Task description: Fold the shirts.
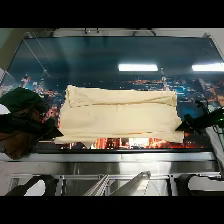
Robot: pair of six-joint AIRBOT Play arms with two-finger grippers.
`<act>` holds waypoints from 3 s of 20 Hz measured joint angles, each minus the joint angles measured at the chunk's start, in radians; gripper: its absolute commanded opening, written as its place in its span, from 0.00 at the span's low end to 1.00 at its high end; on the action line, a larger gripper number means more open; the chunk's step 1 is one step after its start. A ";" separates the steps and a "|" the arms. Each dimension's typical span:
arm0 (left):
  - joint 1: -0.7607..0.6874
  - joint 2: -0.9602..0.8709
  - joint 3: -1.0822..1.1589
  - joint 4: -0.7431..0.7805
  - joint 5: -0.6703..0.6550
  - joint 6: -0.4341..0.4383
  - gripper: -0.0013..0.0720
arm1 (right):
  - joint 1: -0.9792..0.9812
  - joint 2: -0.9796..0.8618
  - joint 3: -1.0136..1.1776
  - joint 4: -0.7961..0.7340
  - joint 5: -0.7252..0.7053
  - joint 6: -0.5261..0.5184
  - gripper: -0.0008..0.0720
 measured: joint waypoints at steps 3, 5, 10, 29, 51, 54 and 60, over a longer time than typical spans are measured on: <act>0.012 0.078 0.029 -0.047 0.003 0.008 0.05 | -0.005 0.016 0.026 0.087 0.030 -0.016 0.04; 0.015 0.081 0.088 -0.071 0.025 0.019 0.05 | -0.004 0.021 0.057 0.195 0.036 -0.036 0.04; -0.016 -0.093 0.328 -0.102 0.080 0.045 0.05 | 0.043 0.017 0.137 0.427 -0.065 -0.081 0.04; -0.184 -0.942 1.306 -0.109 0.076 0.089 0.99 | 0.070 -0.146 0.289 0.447 -0.306 -0.220 0.87; -0.625 -0.978 1.111 -0.288 0.241 0.090 0.03 | 0.167 -0.196 0.492 0.282 -0.033 -0.109 0.04; -0.717 -1.064 1.204 -0.289 0.270 0.037 0.03 | 0.155 -0.123 0.541 0.314 0.076 -0.100 0.04; -0.825 -1.172 1.330 -0.327 0.260 -0.063 0.03 | 0.150 0.005 0.598 0.500 0.187 -0.095 0.04</act>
